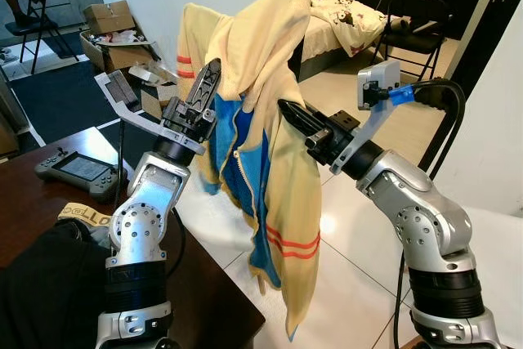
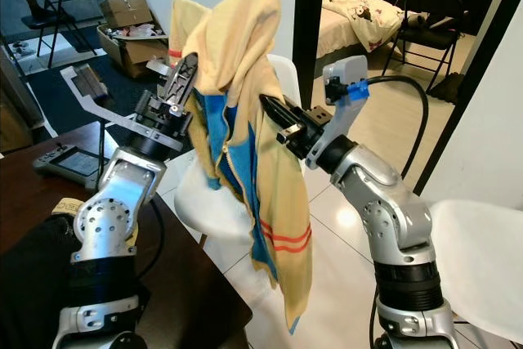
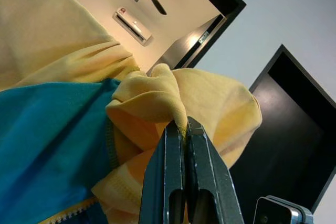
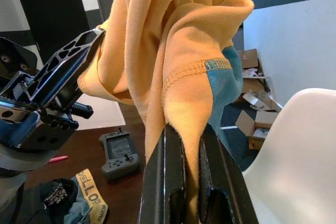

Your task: Hang hanger

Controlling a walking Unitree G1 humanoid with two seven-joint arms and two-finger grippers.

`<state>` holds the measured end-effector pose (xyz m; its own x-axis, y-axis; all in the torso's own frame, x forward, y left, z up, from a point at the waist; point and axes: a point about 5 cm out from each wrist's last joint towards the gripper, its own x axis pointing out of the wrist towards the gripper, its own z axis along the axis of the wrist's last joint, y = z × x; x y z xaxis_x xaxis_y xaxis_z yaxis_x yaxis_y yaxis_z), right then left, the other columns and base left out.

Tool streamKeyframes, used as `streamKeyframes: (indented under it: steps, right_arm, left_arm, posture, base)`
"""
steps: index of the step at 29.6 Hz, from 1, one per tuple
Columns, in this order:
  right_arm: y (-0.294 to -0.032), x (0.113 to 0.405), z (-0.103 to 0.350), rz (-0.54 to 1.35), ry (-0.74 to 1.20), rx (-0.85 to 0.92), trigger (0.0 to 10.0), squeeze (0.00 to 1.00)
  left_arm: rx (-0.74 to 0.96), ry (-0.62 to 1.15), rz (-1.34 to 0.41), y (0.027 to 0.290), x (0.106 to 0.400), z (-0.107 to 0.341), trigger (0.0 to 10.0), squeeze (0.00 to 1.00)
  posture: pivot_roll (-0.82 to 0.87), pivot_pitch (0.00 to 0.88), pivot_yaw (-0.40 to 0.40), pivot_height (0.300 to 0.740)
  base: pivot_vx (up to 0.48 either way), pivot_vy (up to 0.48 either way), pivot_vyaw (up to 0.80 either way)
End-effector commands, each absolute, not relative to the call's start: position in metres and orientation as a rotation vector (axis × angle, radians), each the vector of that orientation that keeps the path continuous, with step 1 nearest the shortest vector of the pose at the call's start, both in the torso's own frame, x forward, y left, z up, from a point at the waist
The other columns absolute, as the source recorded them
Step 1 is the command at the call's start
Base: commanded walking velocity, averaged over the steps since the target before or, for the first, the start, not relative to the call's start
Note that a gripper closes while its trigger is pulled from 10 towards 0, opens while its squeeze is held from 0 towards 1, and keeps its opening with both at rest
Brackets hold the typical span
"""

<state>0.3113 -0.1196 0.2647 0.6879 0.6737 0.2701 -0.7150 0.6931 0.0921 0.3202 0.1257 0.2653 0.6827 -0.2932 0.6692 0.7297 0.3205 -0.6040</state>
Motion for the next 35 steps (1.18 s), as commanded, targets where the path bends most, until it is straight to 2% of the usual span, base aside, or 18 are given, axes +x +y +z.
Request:
streamKeyframes:
  steps: [1, 6, 19, 24, 31, 33, 35]
  right_arm:
    - [-0.116, 0.306, 0.272, 0.807, -0.26, 0.177, 0.0, 0.0]
    - [-0.102, 0.307, 0.232, 0.804, -0.123, -0.079, 0.0, 0.0]
    - [-0.078, 0.304, 0.199, 0.841, -0.014, -0.26, 0.0, 0.0]
    - [-0.073, 0.301, 0.196, 0.867, -0.011, -0.276, 0.0, 0.0]
    - [-0.061, 0.276, 0.204, 1.101, -0.077, -0.227, 0.0, 0.0]
    - [-0.06, 0.262, 0.212, 1.211, -0.114, -0.163, 0.0, 0.0]
    - [-0.06, 0.259, 0.214, 1.234, -0.126, -0.143, 0.0, 0.0]
  left_arm:
    - [-1.042, -0.501, -0.716, 0.126, 0.319, 0.27, 0.0, 0.0]
    - [-1.007, -0.618, -0.79, 0.13, 0.313, 0.313, 0.0, 0.0]
    - [-1.011, -0.647, -0.864, 0.122, 0.31, 0.333, 0.0, 0.0]
    - [-1.013, -0.637, -0.87, 0.119, 0.31, 0.332, 0.0, 0.0]
    - [-0.959, -0.589, -0.832, 0.122, 0.316, 0.321, 0.0, 0.0]
    - [-0.878, -0.528, -0.777, 0.129, 0.324, 0.309, 0.0, 0.0]
    - [-0.85, -0.504, -0.755, 0.131, 0.326, 0.305, 0.0, 0.0]
  posture:
    - [0.04, 0.0, 0.012, 0.74]
    - [0.05, 0.0, 0.022, 0.74]
    - [0.06, 0.0, 0.024, 0.74]
    - [0.06, 0.0, 0.027, 0.74]
    - [0.06, 0.0, 0.033, 0.74]
    - [0.05, 0.0, 0.036, 0.74]
    - [0.05, 0.0, 0.036, 0.74]
  base:
    - [0.0, 0.0, 0.0]
    - [0.0, 0.0, 0.0]
    - [0.0, 0.0, 0.0]
    - [0.0, 0.0, 0.0]
    - [0.0, 0.0, 0.0]
    - [0.0, 0.0, 0.0]
    - [0.0, 0.0, 0.0]
